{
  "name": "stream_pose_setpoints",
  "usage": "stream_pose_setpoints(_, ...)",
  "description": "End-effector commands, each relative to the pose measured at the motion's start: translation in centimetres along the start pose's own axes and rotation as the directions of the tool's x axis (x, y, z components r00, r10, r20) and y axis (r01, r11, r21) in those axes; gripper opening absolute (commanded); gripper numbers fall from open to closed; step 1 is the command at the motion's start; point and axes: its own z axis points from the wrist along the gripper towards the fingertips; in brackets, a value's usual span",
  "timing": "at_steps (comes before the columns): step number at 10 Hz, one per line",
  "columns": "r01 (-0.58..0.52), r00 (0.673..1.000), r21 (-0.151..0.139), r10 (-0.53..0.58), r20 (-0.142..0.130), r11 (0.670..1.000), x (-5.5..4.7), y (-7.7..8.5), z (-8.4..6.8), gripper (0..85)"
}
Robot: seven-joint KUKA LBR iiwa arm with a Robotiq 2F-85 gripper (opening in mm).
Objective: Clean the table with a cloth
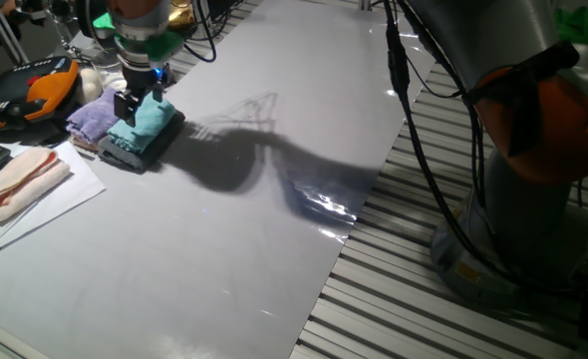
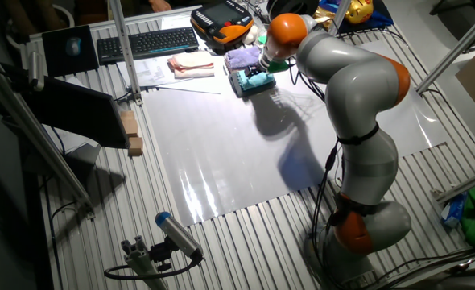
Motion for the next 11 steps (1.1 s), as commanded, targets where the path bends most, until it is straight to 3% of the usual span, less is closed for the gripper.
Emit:
stream_pose_setpoints(1, -0.002, 1.0, 0.002, 0.002, 0.0, 1.0, -0.1, 0.1, 0.0, 85.0)
stream_pose_setpoints(6, 0.011, 1.0, 0.005, -0.011, 0.001, 1.0, -0.5, 0.2, 0.5, 85.0)
stream_pose_setpoints(11, 0.02, 1.0, 0.004, -0.02, -0.014, 1.0, -0.5, 0.1, 1.2, 85.0)
